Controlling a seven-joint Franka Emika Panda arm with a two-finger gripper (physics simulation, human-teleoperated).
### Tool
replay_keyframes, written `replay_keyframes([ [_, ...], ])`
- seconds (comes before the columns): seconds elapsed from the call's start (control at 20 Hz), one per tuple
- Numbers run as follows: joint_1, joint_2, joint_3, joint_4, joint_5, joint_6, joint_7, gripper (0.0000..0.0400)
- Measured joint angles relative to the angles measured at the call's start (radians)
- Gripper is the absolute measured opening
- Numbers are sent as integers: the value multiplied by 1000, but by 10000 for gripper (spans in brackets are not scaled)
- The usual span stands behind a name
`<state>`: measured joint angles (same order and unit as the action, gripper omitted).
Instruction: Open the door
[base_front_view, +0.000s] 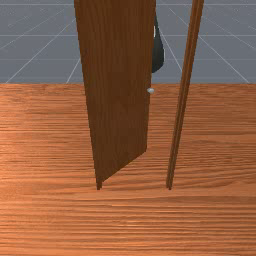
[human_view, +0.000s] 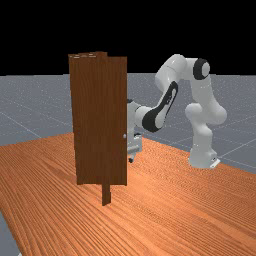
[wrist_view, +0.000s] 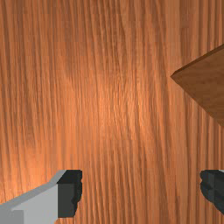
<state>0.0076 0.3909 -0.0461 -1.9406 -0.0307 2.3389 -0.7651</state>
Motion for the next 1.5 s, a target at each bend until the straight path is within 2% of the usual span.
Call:
replay_keyframes([
  [0.05, 0, 0, 0, 0, 0, 0, 0, 243],
  [0.1, 0, 0, 0, 0, 0, 0, 0, 148],
  [0.15, 0, 0, 0, 0, 0, 0, 0, 90],
  [0.25, 0, 0, 0, 0, 0, 0, 0, 33],
  [0.4, 0, 8, 0, 15, 0, -13, -1, 7],
  [0.5, 29, 1, -26, 12, -69, -19, 59, 3],
  [0.6, 37, -20, -31, 20, -91, -56, 74, 1],
  [0.65, 35, -71, -29, -48, -96, -30, 81, 1],
  [0.7, 14, -121, -10, -110, -31, -67, 20, 0],
  [0.75, 19, -231, -18, -275, -44, 32, 100, 0],
  [0.8, 14, -336, -18, -409, -57, 60, 124, 0],
  [0.95, -12, -616, -7, -715, -81, 83, 178, 0],
  [1.05, -26, -703, 1, -796, -83, 76, 211, 0],
  [1.1, -31, -702, 42, -792, -55, 64, 376, 0],
  [1.15, -18, -693, 108, -779, -15, 54, 572, 0],
  [1.25, 51, -625, 261, -701, 44, 39, 980, 0],
  [1.3, 109, -569, 308, -636, 38, 26, 1082, 0],
  [1.4, 205, -484, 348, -537, 0, 2, 1010, 0],
  [1.5, 238, -432, 353, -478, -39, 6, 762, 0],
])
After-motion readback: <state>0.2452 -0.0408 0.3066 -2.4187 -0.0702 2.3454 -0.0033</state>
